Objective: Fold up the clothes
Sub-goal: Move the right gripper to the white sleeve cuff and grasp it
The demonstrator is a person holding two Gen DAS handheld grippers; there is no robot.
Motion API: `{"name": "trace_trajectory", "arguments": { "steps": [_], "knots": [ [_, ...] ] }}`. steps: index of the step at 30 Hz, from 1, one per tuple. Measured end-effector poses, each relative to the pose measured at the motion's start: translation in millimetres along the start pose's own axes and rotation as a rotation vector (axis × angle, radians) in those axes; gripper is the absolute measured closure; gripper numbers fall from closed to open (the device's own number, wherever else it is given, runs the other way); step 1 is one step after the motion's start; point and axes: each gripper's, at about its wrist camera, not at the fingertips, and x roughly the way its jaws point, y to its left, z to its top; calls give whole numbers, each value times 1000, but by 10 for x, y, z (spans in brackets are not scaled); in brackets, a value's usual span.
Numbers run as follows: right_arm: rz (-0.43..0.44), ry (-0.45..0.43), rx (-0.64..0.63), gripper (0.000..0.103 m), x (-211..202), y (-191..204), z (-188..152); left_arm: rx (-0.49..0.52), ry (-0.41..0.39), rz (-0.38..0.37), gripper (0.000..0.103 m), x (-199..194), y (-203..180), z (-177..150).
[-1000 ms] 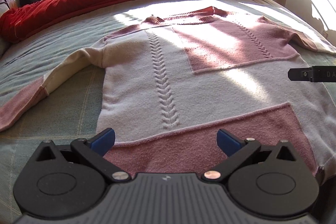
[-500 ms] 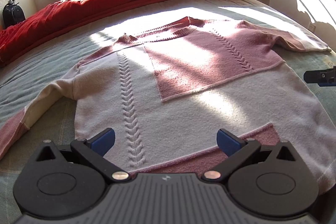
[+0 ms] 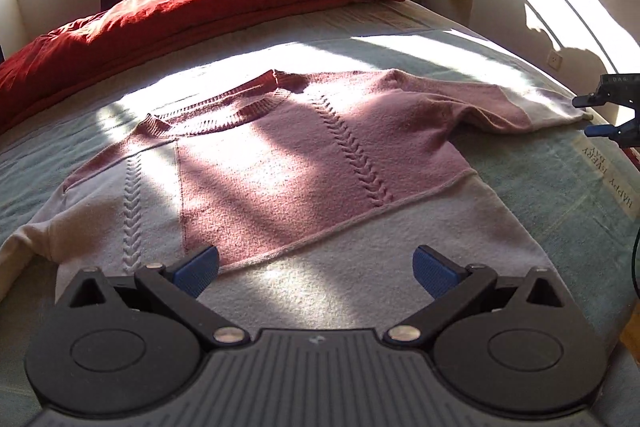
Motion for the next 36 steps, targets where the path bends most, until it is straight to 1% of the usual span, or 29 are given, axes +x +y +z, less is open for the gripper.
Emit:
{"name": "trace_trajectory", "arguments": {
  "steps": [3, 5, 7, 9, 10, 11, 12, 13, 14, 17, 21, 25, 26, 28, 30, 32, 33, 35, 36],
  "knots": [
    [0, 3, 115, 39, 165, -287, 188, 19, 5, -11, 1, 80, -118, 58],
    [30, -1, 167, 39, 273, -412, 273, 26, 13, -21, 1, 126, -168, 84],
    [52, -15, 185, 39, 348, -465, 339, 37, 18, -22, 1, 167, -216, 100],
    [45, -32, 163, 41, 415, -454, 399, 54, 25, -23, 1, 208, -264, 106],
    [37, -40, 150, 47, 446, -446, 430, 60, 30, -22, 1, 227, -287, 107],
    [19, -46, 131, 64, 472, -434, 462, 66, 36, -23, 1, 245, -307, 108],
    [0, -48, 111, 75, 501, -424, 494, 70, 41, -25, 1, 261, -325, 109],
    [-18, -39, 91, 92, 532, -417, 526, 74, 43, -27, 1, 272, -338, 109],
    [-27, -35, 69, 94, 549, -406, 554, 80, 46, -28, 1, 281, -350, 105],
    [-51, -52, -28, 94, 547, -295, 662, 97, 55, -23, 1, 313, -378, 96],
    [-73, -111, -151, 94, 494, -57, 903, 92, 61, -23, 1, 341, -371, 103],
    [-83, -147, -210, 94, 491, 45, 1011, 93, 54, -25, 1, 337, -362, 111],
    [-90, -148, -217, 94, 505, 47, 1022, 94, 52, -23, 1, 333, -358, 108],
    [-126, -114, -191, 94, 575, -60, 976, 96, 49, -20, 1, 325, -344, 99],
    [-160, -82, -160, 90, 598, -188, 884, 99, 49, -16, 1, 319, -324, 90],
    [-175, -78, -124, 87, 577, -286, 839, 97, 50, -14, 1, 313, -304, 87],
    [-190, -82, -109, 86, 552, -316, 828, 95, 48, -12, 1, 308, -294, 87],
    [-252, -120, -94, 76, 431, -289, 863, 90, 45, -9, 1, 301, -280, 88],
    [-270, -136, -100, 74, 380, -255, 883, 88, 43, -8, 1, 298, -274, 89]
  ]
}}
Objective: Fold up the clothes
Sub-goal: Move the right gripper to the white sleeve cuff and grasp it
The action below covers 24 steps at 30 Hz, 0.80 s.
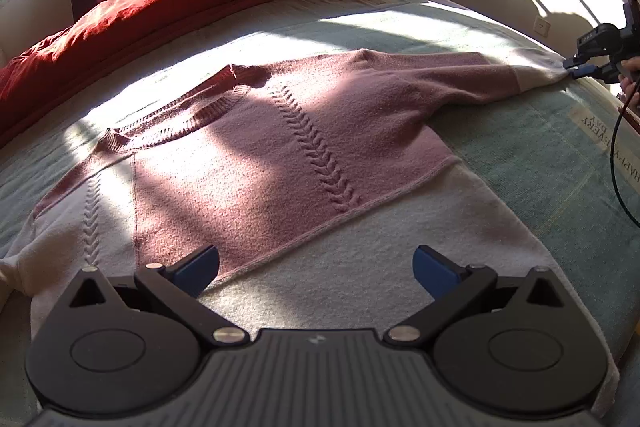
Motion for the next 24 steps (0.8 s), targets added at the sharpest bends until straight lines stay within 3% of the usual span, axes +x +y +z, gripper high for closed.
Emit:
{"name": "trace_trajectory", "arguments": {
  "steps": [4, 6, 10, 13, 16, 24],
  "knots": [
    [64, -47, -132, 64, -158, 294, 157, -4, -5, 0, 1, 1, -17, 1],
    [172, 10, -228, 58, -92, 590, 160, 2, -4, -10, 1, 5, -48, -2],
    [328, 116, -554, 52, 95, 1409, -92, 26, -5, -26, 1, 4, -108, -19],
    [385, 182, -785, 48, 275, 1943, -305, 42, -1, -39, 1, -3, -120, -27],
    [404, 254, -919, 48, 468, 2217, -429, 41, -1, -52, 1, -8, -98, -19],
    [388, 376, -1152, 48, 791, 2351, -574, 34, 7, -58, 1, 118, -93, -26]
  ]
}}
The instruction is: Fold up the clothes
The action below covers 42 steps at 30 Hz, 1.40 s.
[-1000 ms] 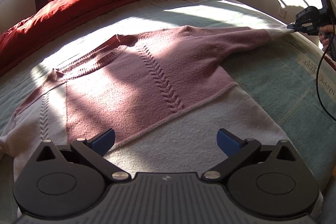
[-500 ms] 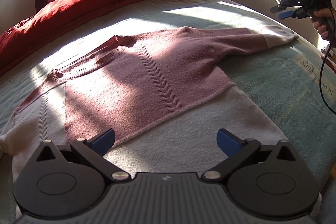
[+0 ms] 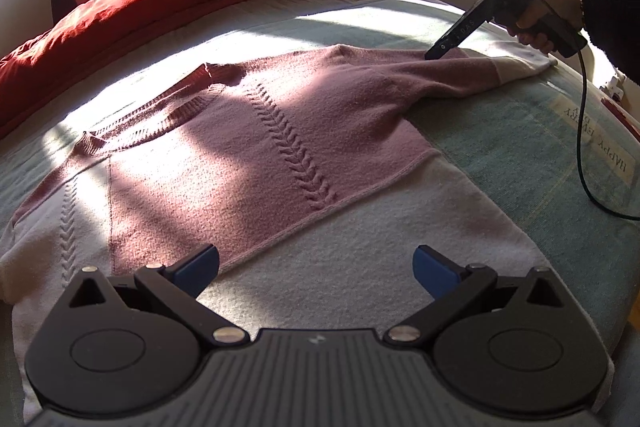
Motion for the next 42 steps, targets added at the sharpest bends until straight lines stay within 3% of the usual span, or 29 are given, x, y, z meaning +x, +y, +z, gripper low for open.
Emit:
{"name": "trace_trajectory", "arguments": {
  "steps": [1, 2, 3, 4, 7, 9, 12, 13, 15, 17, 19, 22, 23, 24, 26, 27, 28, 32, 33, 35, 36, 39, 42],
  "knots": [
    [-2, 6, -23, 53, 9, 27, 6, 2, 3, -1, 1, 24, -7, 0],
    [-1, 5, -42, 75, -5, 67, 11, 5, 6, -1, 1, 46, -13, 0],
    [0, 4, -60, 88, -20, 106, 16, 7, 8, -2, 1, 62, -20, 0],
    [-4, 1, -81, 94, -37, 147, 18, 10, 8, -2, 1, 73, -27, -1],
    [-62, -44, -113, 95, -98, 222, 6, 13, 7, -5, 1, 87, -35, -10],
    [-93, -86, -48, 95, -123, 133, 33, 12, 6, -5, 1, 78, -38, -10],
    [-106, -60, 11, 93, -36, 102, 51, 13, 3, -4, 1, 54, -41, -7],
    [-128, -60, 25, 83, -45, 121, 63, 13, -1, -2, 1, 37, -35, -4],
    [-155, -81, 76, 77, -127, 156, 95, 10, -11, 5, 1, 0, -16, 0],
    [-127, -139, 173, 67, -292, 233, 130, 1, -16, 11, 1, -27, 2, 4],
    [52, -180, 283, 58, -391, 369, 143, -10, -19, 16, 1, -50, 21, 7],
    [316, -137, 426, 52, -258, 628, 153, -20, -23, 21, 1, -101, 23, 3],
    [382, -120, 467, 52, -196, 708, 154, -21, -26, 19, 1, -125, 23, 0],
    [395, -99, 492, 52, -93, 774, 151, -23, -27, 19, 1, -151, 25, -4],
    [360, -88, 526, 54, 25, 756, 135, -25, -27, 22, 1, -210, 36, -16],
    [325, -90, 539, 59, 59, 706, 124, -27, -29, 25, 1, -244, 49, -26],
    [291, -93, 551, 73, 93, 657, 114, -29, -32, 28, 1, -279, 64, -37],
    [194, -97, 647, 74, 77, 417, 35, -42, -41, 48, 1, -395, 145, -79],
    [183, -93, 668, 73, 30, 385, 14, -46, -45, 53, 1, -419, 164, -88],
    [173, -112, 663, 46, -113, 425, -24, -55, -54, 54, 1, -459, 193, -104],
    [186, -122, 663, 43, -175, 444, -50, -61, -56, 51, 1, -467, 204, -111],
    [185, -118, 674, 43, -211, 404, -174, -68, -44, 53, 1, -451, 196, -117],
    [176, -128, 759, 43, -246, 89, -453, -50, -37, 55, 1, -451, 149, -114]
  ]
}}
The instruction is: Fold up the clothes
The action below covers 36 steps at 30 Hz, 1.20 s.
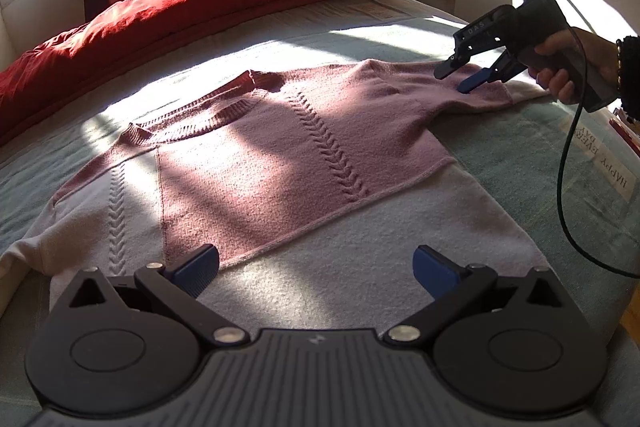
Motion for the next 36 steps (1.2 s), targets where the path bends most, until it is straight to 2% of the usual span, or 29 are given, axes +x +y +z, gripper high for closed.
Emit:
{"name": "trace_trajectory", "arguments": {
  "steps": [3, 5, 9, 11, 15, 17, 19, 20, 22, 26, 28, 31, 33, 34, 36],
  "knots": [
    [7, -45, 141, 44, -240, -510, 33, 13, 1, -1, 1, 12, -30, -1],
    [-19, -98, 213, 44, -446, -793, 26, 19, 3, -1, 1, 25, -48, 0],
    [-80, -177, 304, 44, -745, -1062, 32, 26, 9, -14, 1, 68, -103, 2],
    [-73, -198, 267, 39, -763, -958, 70, 36, 13, -16, 1, 87, -147, 7],
    [19, -170, 171, 39, -498, -626, 212, 56, 23, -12, 1, 119, -224, 20],
    [7, -145, 143, 39, -320, -544, 274, 64, 30, -5, 1, 128, -243, 26],
    [-32, -119, 155, 40, -202, -610, 314, 72, 32, 1, 1, 128, -255, 32],
    [-31, -137, 171, 43, -241, -693, 315, 76, 31, 1, 1, 125, -255, 35],
    [-41, -175, 208, 44, -337, -869, 316, 79, 27, 6, 1, 130, -249, 36],
    [-181, -288, 320, 44, -741, -1323, 303, 69, 28, 1, 1, 172, -242, 27],
    [-235, -330, 354, 41, -913, -1405, 304, 64, 30, -4, 1, 187, -251, 22],
    [-213, -346, 314, 38, -1013, -1337, 294, 71, 24, -5, 1, 193, -285, 20],
    [-116, -310, 325, 38, -952, -1336, 246, 88, 10, 7, 1, 182, -324, 23],
    [-111, -291, 319, 38, -910, -1336, 224, 96, 3, 12, 1, 175, -339, 26],
    [-168, -270, 315, 38, -867, -1390, 157, 110, -8, 18, 1, 162, -363, 28]
  ]
}}
